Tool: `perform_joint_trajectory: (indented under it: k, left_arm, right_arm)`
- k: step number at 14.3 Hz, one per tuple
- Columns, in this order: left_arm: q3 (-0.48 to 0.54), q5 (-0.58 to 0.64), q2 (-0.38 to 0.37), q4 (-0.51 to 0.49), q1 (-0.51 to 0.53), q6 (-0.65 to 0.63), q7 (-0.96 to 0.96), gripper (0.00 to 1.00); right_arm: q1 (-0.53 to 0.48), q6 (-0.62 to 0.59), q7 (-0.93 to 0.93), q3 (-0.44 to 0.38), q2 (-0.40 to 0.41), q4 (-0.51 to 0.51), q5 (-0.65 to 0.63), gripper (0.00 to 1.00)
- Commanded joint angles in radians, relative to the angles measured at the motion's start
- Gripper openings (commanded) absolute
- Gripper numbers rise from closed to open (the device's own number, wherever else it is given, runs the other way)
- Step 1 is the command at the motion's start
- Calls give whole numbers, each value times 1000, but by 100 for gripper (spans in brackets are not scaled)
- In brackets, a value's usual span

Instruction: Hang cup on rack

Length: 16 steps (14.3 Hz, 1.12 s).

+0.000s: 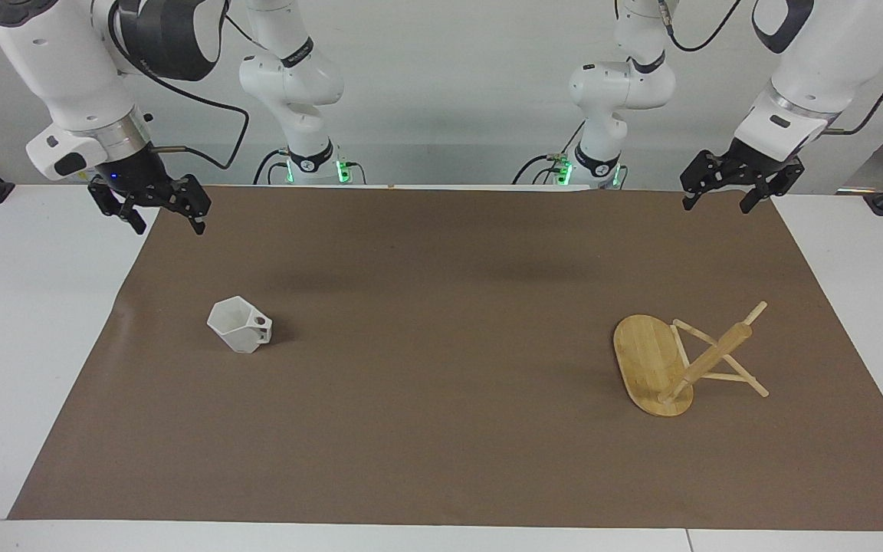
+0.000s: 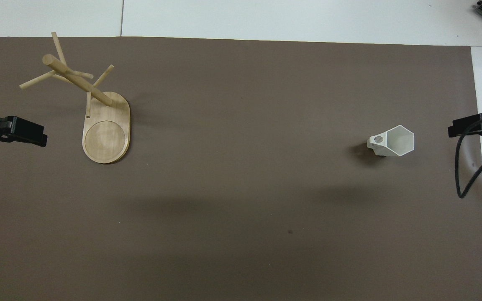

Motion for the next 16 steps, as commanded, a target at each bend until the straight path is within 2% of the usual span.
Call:
perform_joint_trajectory:
  k: [1, 4, 9, 12, 14, 16]
  left_arm:
    - [-11, 17, -20, -21, 16, -5, -5, 100]
    - [-11, 17, -20, -21, 16, -7, -5, 100]
    - [-11, 17, -20, -21, 16, -7, -5, 100]
    - [-11, 17, -20, -21, 16, -5, -5, 100]
    - [-11, 17, -20, -21, 16, -7, -5, 100]
    - [-11, 17, -20, -21, 16, -7, -5, 100]
  right_arm:
    - [-16, 43, 15, 4, -48, -81, 15, 100]
    - [-34, 220, 8, 3, -99, -235, 15, 100]
    - [-52, 336, 7, -1, -88, -329, 14, 100]
    - [-94, 419, -56, -1, -35, -385, 14, 100]
    - [-120, 469, -91, -1, 21, -392, 15, 100]
    - [-123, 521, -88, -1, 41, -402, 15, 100]
